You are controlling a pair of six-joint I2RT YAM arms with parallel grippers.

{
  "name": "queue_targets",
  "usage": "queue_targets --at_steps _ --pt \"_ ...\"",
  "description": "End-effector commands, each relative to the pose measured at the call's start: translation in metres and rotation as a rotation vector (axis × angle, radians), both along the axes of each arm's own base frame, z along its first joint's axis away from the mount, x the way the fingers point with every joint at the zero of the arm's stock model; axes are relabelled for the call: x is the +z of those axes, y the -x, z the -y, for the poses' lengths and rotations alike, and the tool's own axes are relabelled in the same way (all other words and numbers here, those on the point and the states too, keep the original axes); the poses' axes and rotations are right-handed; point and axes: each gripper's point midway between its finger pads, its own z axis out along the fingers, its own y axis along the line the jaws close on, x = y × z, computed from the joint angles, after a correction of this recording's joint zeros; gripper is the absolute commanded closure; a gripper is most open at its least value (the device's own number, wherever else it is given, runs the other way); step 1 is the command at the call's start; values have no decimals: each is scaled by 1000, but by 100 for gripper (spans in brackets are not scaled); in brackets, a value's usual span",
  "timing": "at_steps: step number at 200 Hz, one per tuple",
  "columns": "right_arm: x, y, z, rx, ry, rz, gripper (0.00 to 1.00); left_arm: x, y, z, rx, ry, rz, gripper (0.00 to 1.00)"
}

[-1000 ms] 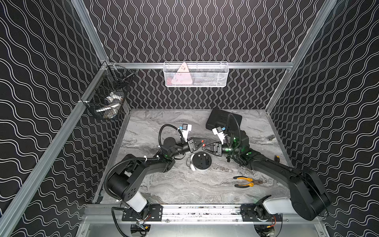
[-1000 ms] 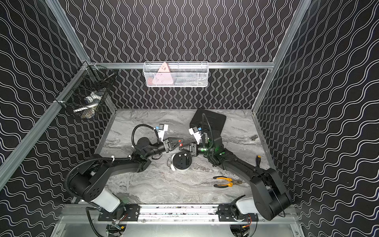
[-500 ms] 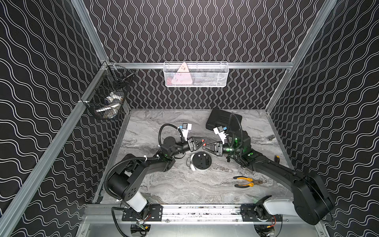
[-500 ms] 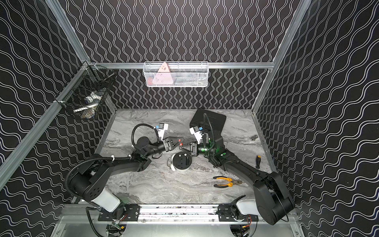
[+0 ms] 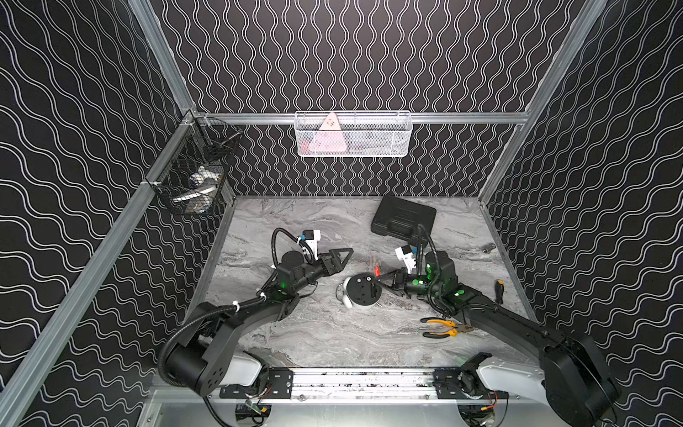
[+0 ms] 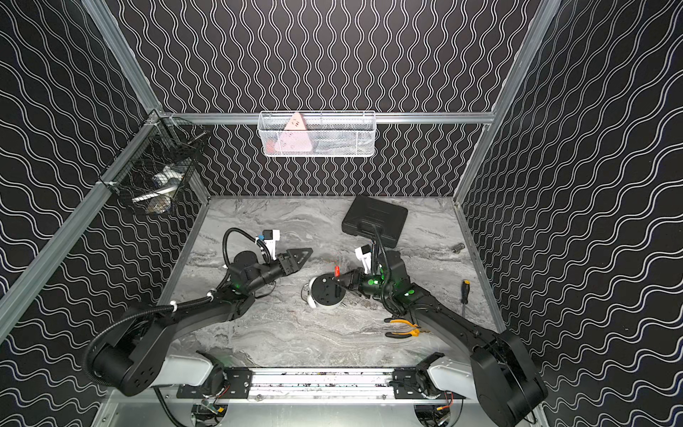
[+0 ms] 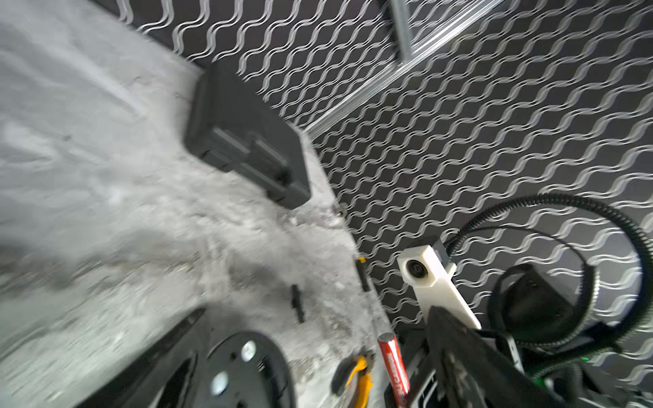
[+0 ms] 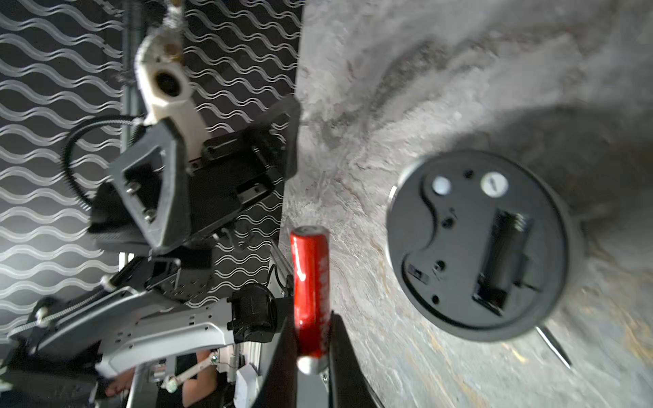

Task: Insert the battery into the alarm
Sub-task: Install the battery in the alarm.

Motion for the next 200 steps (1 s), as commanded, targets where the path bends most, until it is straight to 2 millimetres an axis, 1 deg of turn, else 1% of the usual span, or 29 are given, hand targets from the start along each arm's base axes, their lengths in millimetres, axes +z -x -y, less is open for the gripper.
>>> queue_targets --at_steps 1,15,30,41,65,99,124,160,183,200 --pt "-33 8 10 -71 93 -245 99 -47 10 -18 30 -247 -129 1" --pt "-44 11 9 -53 137 -315 97 -60 17 -25 21 -333 -181 1" --pt "-54 15 6 -36 157 -399 97 -68 24 -29 7 -400 -215 1" --pt "-62 15 4 -34 160 -453 97 -73 29 -29 -8 -432 -227 1" --pt "-71 10 0 -20 157 -535 97 -78 32 -22 -47 -466 -245 1" --pt "-77 1 0 -24 112 -634 97 -80 35 -7 -98 -522 -232 1" --pt "-80 0 -4 -17 66 -677 97 -85 35 -4 -111 -531 -240 1" --pt "-81 1 -7 -19 27 -716 97 -97 36 -2 -130 -568 -277 1" --pt "-77 -1 -8 -25 21 -711 97 -105 37 2 -151 -570 -307 1" --pt "-82 0 -7 -22 36 -717 97 -107 38 7 -166 -570 -313 1"
